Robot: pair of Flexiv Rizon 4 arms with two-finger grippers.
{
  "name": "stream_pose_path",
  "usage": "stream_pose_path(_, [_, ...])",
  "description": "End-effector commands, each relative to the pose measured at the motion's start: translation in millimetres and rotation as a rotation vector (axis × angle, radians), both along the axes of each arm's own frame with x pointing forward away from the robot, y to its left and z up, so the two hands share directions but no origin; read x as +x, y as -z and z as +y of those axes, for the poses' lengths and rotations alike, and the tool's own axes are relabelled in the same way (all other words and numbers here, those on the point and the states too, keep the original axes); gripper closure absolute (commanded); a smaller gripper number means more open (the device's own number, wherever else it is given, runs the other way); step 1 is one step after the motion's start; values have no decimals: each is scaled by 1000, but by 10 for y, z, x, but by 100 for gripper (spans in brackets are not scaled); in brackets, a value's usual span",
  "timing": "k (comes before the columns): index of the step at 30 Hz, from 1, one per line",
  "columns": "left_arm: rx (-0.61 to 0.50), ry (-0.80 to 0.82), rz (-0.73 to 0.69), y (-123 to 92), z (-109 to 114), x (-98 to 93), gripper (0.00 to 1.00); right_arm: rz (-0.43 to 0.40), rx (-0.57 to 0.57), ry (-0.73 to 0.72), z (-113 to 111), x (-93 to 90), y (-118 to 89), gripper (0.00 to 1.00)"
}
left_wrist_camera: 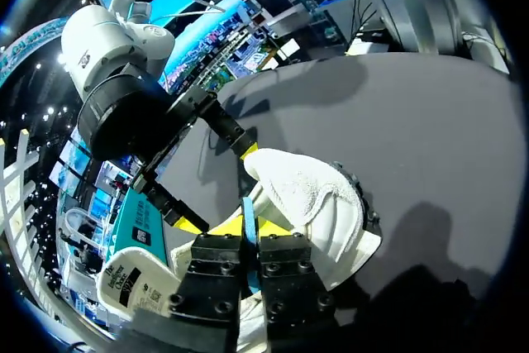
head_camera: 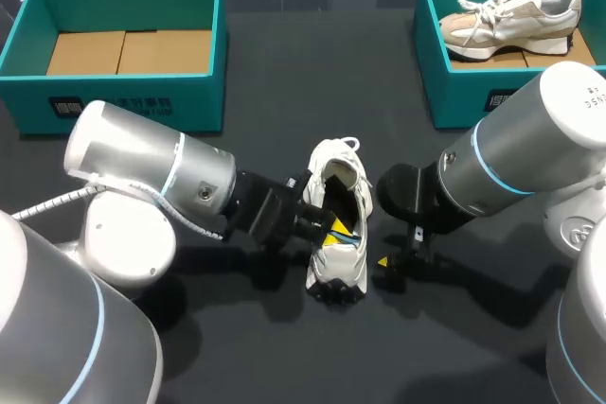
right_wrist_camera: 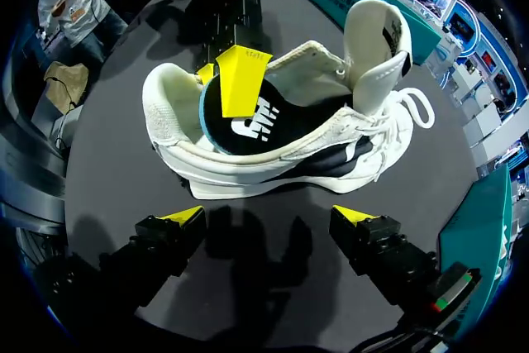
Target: Take the shoe out of the shoebox, open the shoe tongue, remove and reinsert the insole, then place the shoe into the shoebox
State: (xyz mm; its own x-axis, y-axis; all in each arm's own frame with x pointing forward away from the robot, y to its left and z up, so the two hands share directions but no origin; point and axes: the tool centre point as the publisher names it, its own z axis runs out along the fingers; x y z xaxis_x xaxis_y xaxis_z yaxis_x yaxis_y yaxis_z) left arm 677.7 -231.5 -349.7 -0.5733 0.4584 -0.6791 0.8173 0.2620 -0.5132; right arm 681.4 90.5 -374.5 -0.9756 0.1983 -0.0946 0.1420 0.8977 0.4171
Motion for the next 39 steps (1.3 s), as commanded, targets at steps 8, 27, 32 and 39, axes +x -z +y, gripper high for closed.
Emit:
stream_pose_path(8, [48, -53, -112, 196, -55, 340, 100, -3, 1, 1, -4, -17, 3, 0])
stream_pose_path(27, [-30, -33, 91, -186, 34, 23, 61, -3, 1, 1, -4, -17, 3, 0])
stream_pose_path(32, [-35, -21, 104, -250, 19, -45, 60, -3, 1, 1, -4, -17, 3, 0])
stream_pose_path(39, [-9, -3, 131, -309, 42, -106, 60, -3, 1, 1, -4, -17, 3, 0])
